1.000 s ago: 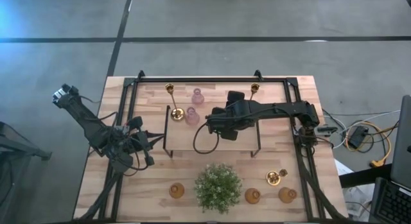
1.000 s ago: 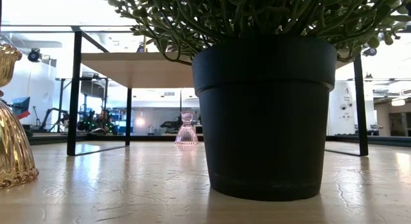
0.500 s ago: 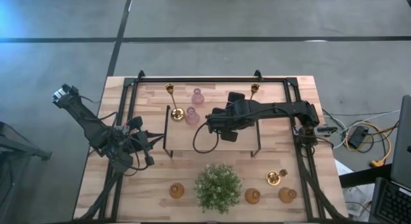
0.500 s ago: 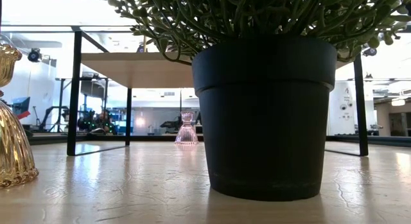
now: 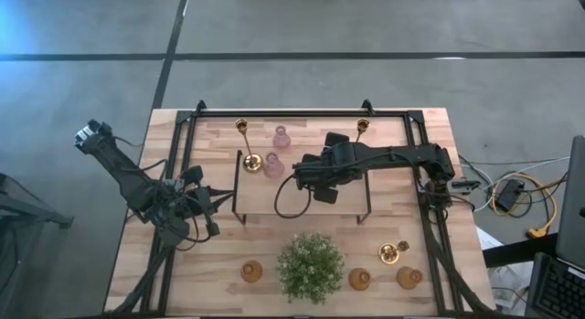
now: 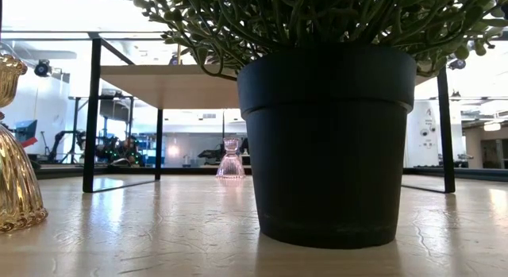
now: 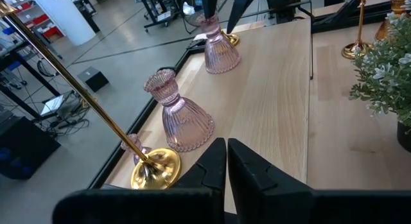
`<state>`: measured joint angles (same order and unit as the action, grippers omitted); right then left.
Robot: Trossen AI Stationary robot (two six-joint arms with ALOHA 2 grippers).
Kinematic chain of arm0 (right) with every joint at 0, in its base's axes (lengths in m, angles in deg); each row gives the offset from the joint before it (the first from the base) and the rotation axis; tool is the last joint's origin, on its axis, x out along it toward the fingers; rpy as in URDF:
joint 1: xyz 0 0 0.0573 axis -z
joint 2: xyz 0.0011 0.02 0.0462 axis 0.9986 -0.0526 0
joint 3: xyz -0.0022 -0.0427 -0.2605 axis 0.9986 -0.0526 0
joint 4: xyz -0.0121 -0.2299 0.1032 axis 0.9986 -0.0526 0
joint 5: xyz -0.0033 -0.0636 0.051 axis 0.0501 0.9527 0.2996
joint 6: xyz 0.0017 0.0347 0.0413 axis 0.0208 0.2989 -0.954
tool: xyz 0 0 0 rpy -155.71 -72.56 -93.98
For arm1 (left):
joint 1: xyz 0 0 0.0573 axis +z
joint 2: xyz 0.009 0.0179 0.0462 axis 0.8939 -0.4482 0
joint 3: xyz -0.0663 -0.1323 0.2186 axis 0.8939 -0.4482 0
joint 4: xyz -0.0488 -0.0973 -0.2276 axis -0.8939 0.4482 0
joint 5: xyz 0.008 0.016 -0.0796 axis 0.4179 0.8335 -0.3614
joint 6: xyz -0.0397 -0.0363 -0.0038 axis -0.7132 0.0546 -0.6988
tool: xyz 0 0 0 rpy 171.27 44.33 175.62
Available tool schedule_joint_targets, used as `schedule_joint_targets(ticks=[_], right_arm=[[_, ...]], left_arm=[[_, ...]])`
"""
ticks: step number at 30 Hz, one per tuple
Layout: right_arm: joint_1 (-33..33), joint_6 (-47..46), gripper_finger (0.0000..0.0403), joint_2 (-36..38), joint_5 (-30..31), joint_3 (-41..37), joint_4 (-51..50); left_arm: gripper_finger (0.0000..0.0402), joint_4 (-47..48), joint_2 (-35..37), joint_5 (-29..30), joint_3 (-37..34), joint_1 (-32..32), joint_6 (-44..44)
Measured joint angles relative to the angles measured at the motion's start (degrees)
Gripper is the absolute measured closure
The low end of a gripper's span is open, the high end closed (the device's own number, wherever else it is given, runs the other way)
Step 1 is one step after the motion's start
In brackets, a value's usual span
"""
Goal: Pick & Place candle stick holders
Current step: Adjust the right pink vase on the shelf
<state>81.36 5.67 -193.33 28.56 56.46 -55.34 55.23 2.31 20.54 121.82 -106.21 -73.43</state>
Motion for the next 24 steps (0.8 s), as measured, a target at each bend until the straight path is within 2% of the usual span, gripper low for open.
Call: schedule_joint_targets(ticks=[24], right_arm=[[-0.1, -3.8, 0.0236, 1.1, -1.2, -2.2, 0.0]], left_arm=[[0.0381, 0.0, 0.0, 0.0, 0.0, 0.0, 0.0]])
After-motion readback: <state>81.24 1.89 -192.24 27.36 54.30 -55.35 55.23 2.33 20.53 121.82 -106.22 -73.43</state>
